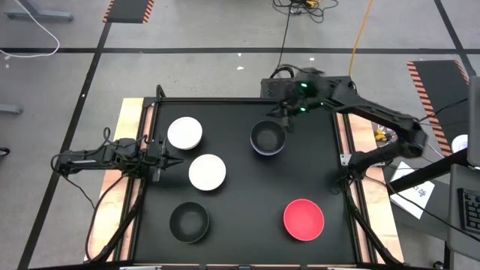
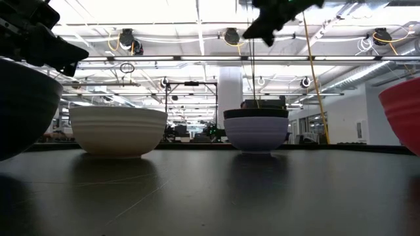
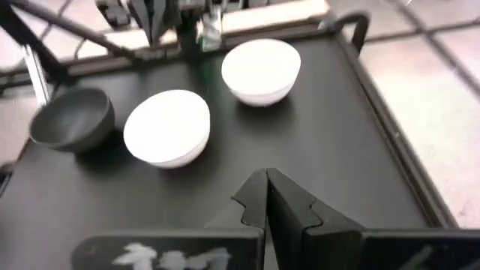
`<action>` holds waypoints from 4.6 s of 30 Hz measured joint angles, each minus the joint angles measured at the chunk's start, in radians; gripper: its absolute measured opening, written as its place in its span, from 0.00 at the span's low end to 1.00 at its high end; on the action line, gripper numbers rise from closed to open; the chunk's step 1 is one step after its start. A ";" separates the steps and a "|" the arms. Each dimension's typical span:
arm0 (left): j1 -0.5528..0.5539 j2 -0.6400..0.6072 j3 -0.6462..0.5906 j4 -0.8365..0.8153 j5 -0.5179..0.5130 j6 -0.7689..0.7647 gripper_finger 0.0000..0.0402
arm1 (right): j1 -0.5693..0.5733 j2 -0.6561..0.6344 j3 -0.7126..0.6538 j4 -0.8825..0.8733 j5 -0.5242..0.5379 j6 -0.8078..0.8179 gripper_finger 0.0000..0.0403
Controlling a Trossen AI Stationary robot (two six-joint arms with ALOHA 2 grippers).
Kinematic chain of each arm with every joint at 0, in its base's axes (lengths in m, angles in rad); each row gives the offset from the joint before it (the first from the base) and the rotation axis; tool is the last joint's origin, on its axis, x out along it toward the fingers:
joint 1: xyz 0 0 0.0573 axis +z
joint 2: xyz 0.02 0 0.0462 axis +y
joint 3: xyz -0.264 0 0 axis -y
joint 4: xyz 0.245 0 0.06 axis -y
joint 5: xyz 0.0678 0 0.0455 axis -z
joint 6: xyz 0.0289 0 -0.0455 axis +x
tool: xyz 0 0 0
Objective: Nest bowls inside each other
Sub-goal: Stack the top white bowl on top of the black bowl
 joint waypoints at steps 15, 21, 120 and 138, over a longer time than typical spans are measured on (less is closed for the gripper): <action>0.000 0.000 0.000 0.025 0.000 -0.008 0.06 | 0.001 -0.500 -0.422 0.200 0.196 0.178 0.00; 0.000 0.000 0.000 0.024 0.000 -0.024 0.06 | 0.033 -0.606 -0.547 0.310 0.271 0.225 0.00; 0.038 0.342 0.154 0.208 -0.432 -0.025 0.20 | 0.197 -1.182 -1.173 0.470 0.252 0.233 0.00; 0.322 0.684 0.384 -0.025 -0.262 -0.190 0.63 | 0.197 -1.182 -1.226 0.532 0.252 0.248 0.00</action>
